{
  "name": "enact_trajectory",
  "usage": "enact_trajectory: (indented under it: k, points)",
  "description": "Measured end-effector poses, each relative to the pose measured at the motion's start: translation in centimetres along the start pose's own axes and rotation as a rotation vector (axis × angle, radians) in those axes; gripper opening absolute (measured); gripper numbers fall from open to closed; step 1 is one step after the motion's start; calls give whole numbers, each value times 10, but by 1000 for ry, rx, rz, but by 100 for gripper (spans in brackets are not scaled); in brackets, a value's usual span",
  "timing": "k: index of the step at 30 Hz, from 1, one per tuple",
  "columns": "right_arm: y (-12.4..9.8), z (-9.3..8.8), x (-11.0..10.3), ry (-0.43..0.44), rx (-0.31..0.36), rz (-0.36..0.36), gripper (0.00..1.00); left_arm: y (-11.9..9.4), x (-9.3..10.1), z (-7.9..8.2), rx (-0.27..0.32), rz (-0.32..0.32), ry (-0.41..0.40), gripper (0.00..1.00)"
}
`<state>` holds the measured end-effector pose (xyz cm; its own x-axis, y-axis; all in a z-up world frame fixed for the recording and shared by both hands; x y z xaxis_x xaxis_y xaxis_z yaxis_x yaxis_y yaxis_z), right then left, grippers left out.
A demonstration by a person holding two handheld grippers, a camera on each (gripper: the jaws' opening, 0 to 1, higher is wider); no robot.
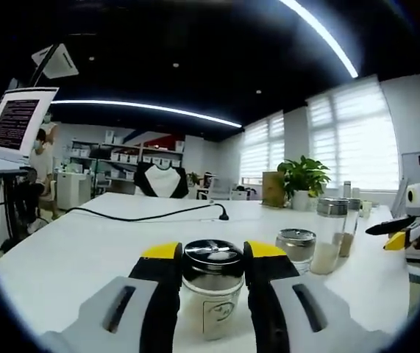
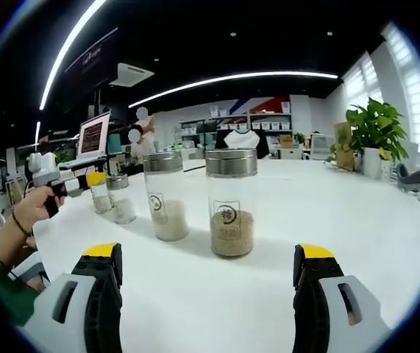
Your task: Rotate the seasoning bottle until the label or dispensing opening points toward the visible target arrow and the bottle remains upright within the marked orientation range
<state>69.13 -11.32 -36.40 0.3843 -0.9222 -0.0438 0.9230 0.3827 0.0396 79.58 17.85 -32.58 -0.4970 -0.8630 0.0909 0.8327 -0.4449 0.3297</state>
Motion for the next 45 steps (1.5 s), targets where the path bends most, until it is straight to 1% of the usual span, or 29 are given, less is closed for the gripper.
enact_trajectory:
  k: [4, 12, 17, 19, 20, 21, 22, 23, 24, 27, 30, 33, 36, 39, 43, 45]
  points:
    - [0, 0, -1, -3, 0, 3, 99, 1, 1, 0, 7, -12, -16, 35]
    - [1, 1, -2, -9, -1, 8, 99, 2, 2, -1, -2, -29, -13, 35]
    - [1, -1, -1, -8, -7, 8, 99, 3, 2, -1, 5, -34, -21, 35]
    - [1, -1, -1, -9, -7, 6, 99, 2, 2, -1, 2, -33, -8, 35]
    - [1, -1, -1, -9, -6, 6, 99, 1, 3, 0, -5, -34, -1, 37]
    - [1, -1, 0, -9, -7, 5, 99, 1, 5, 2, 3, -41, 1, 39]
    - [1, -1, 0, -8, -9, 3, 99, 1, 8, 6, 23, -48, -4, 43]
    - [2, -2, 0, -8, -10, 4, 99, 1, 9, 7, 25, -48, -9, 45]
    - [2, -2, 0, -7, -10, 5, 99, 0, 10, 8, 23, -47, -8, 46]
    - [2, -3, -1, -7, -12, 7, 99, -7, 13, 12, 15, -38, 15, 46]
    - [1, -2, -1, -10, -10, 7, 99, -11, 14, 17, 16, -33, 19, 46]
    - [0, 0, 1, -12, -7, 2, 99, -18, 12, 18, -2, -11, 43, 46]
    - [-1, 2, 3, -15, -1, -5, 99, -24, 12, 21, -12, -4, 57, 46]
    - [-2, 1, 3, -18, -3, -9, 99, -35, 15, 21, -39, 7, 111, 46]
    - [-3, 1, 0, -19, 0, -1, 99, -47, 16, 20, -50, 32, 105, 46]
    - [-4, 3, -1, -10, 8, -2, 99, -52, 19, 19, -72, 46, 91, 50]
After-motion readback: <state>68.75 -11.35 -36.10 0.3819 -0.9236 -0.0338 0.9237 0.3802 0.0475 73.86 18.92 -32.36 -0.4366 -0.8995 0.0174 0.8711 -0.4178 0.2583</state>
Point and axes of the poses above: the point that each gripper's makers call its tool centre point, and the gripper's own axes: y roughly forward along the fingers, x roughly to its right, z roughly out of its top, the point moved 1 cm from there along -y, roughly backward along the fingers, and after that the axes turned 15 degrees about x, right-handed, at the moved point
